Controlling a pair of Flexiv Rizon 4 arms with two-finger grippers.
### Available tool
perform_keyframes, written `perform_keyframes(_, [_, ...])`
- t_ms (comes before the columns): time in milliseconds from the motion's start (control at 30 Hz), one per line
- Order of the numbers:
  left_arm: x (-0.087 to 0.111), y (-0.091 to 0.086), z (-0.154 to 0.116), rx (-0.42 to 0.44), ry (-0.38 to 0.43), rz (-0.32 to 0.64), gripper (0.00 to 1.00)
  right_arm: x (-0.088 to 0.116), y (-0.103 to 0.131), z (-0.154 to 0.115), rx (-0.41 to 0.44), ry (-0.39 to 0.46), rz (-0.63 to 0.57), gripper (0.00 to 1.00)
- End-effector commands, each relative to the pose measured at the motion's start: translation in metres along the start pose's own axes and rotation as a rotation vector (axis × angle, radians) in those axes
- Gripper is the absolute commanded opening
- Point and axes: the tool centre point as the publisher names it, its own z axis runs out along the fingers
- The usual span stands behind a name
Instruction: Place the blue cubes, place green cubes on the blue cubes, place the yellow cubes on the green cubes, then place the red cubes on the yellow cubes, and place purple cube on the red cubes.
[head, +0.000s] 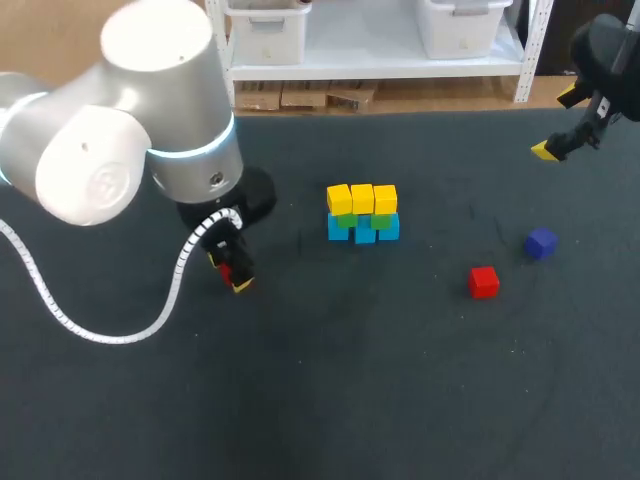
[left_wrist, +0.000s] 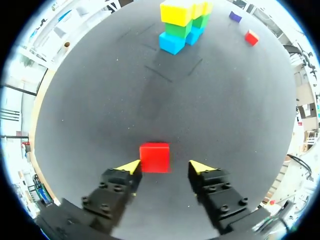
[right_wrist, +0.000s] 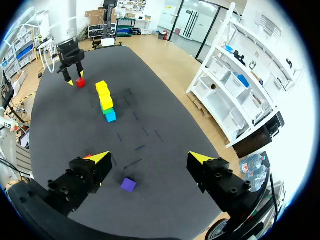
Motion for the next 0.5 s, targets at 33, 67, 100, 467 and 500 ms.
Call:
perform_keyframes(33, [-0.006,0.002,0.003,0.009,0.017,0.006,0.20,0.000,0.001,0.001,0.002,0.000,0.001,1.00])
perform_keyframes(67, [-0.006,0.002,0.004,0.010,0.019,0.007,0.12,0.000,0.001,0.001,0.002,0.000,0.001,1.00])
perform_keyframes(100, [-0.006,0.002,0.004,0.010,0.020,0.006,0.00,0.000,0.001,0.001,0.002,0.000,0.001,1.00])
perform_keyframes(467, [-0.021,0.002,-0.025,-0.013,-0.011,0.053,0.00,0.000,0.001,0.001,0.002,0.000,0.001,1.00])
perform_keyframes(500, [-0.024,0.002,-0.032,-0.015,-0.020,0.067,0.00,0.000,0.001,0.001,0.002,0.000,0.001,1.00])
